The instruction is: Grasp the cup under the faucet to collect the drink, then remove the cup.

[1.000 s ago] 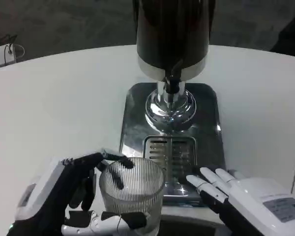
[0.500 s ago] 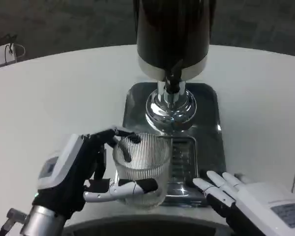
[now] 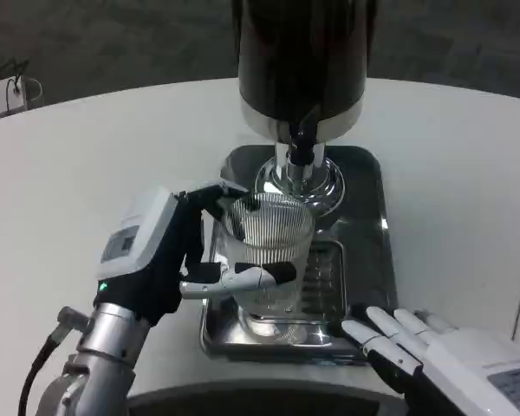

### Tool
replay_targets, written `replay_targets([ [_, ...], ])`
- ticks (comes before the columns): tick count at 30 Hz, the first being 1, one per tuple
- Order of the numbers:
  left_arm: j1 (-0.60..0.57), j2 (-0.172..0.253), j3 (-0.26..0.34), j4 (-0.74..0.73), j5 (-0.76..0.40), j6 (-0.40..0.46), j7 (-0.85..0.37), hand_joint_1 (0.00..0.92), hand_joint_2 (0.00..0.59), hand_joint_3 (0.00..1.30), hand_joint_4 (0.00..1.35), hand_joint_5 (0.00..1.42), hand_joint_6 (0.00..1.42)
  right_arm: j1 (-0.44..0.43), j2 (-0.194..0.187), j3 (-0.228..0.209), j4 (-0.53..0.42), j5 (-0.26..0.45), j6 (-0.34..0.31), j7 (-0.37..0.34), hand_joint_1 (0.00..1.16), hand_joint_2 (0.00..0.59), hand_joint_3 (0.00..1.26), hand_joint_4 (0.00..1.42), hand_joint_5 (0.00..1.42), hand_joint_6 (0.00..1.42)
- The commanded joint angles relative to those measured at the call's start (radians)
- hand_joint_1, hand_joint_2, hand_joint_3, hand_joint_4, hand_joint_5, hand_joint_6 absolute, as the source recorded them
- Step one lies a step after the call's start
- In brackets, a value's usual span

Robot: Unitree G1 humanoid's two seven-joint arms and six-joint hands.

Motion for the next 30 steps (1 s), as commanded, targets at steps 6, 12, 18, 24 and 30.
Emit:
replay_targets([
  [6,-0.116,0.01,-0.056,0.081,0.044,0.06,0.083,0.493,0.0,0.98,1.06,1.29,1.42,0.023,0.033,-0.017,-0.015,0.013,-0.045,-0.001,0.49,0.456,0.09,0.0,0.0,0.0],
  [12,-0.154,0.017,-0.101,0.136,0.062,0.079,0.092,0.493,0.0,0.97,1.05,1.26,1.42,0.029,0.042,-0.024,-0.015,0.02,-0.052,0.004,0.49,0.456,0.09,0.0,0.0,0.0],
  [18,-0.163,0.023,-0.139,0.166,0.065,0.086,0.077,0.48,0.0,0.89,0.96,1.18,1.42,0.028,0.037,-0.03,-0.015,0.03,-0.045,0.006,0.49,0.456,0.08,0.0,0.0,0.0],
  [24,-0.162,0.032,-0.153,0.171,0.053,0.085,0.07,0.37,0.014,0.72,0.73,1.01,1.35,0.022,0.03,-0.027,-0.015,0.036,-0.032,0.012,0.49,0.456,0.08,0.0,0.0,0.0],
  [30,-0.162,0.045,-0.155,0.173,0.031,0.077,0.045,0.113,0.004,0.39,0.37,0.71,1.08,0.016,0.022,-0.018,-0.015,0.034,-0.016,0.017,0.49,0.456,0.08,0.0,0.0,0.0],
])
